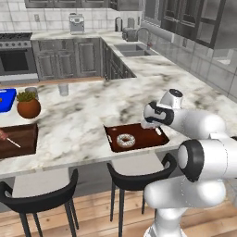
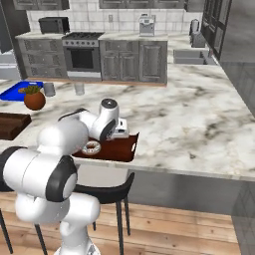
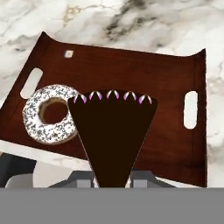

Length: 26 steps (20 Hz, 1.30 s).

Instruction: Take the donut and cake from the fridge and place them on the empty tray on the dining counter.

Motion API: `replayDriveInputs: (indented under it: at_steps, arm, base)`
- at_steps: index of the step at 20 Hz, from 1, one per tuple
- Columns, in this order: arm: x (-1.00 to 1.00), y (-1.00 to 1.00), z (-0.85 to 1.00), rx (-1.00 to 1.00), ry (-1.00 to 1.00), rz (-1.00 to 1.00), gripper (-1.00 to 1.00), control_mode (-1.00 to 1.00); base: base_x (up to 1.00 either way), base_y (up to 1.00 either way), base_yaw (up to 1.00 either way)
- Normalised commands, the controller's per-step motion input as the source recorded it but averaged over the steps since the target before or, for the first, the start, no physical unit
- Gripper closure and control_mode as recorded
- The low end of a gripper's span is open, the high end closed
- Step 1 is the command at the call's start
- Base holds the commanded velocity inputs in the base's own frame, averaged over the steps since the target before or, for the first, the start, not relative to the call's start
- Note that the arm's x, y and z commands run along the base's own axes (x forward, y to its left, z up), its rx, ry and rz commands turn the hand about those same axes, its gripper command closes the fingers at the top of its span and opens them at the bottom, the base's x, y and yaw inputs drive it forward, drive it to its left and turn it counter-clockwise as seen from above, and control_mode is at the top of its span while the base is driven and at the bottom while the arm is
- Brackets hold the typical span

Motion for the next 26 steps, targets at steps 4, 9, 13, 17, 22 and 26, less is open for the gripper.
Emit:
replayDriveInputs:
  at_steps: [4, 9, 13, 17, 22, 26]
  arm:
    - [0.33, 0.00, -0.39, -0.01, 0.00, 0.00, 1.00, -1.00]
    - [0.29, 0.00, -0.41, -0.03, 0.00, 0.00, 1.00, -1.00]
    - [0.25, 0.00, -0.36, -0.04, 0.00, 0.00, 1.00, -1.00]
    - [0.21, 0.00, -0.34, -0.03, 0.00, 0.00, 1.00, -1.00]
    - [0.19, 0.00, -0.30, -0.03, 0.00, 0.00, 1.00, -1.00]
    - [0.11, 0.00, -0.21, 0.00, 0.00, 0.00, 1.00, -1.00]
  base:
    - [0.00, 0.00, 0.00]
    - [0.00, 0.00, 0.00]
    - [0.00, 0.00, 0.00]
    - [0.00, 0.00, 0.00]
    - [0.00, 0.00, 0.00]
    - [0.00, 0.00, 0.00]
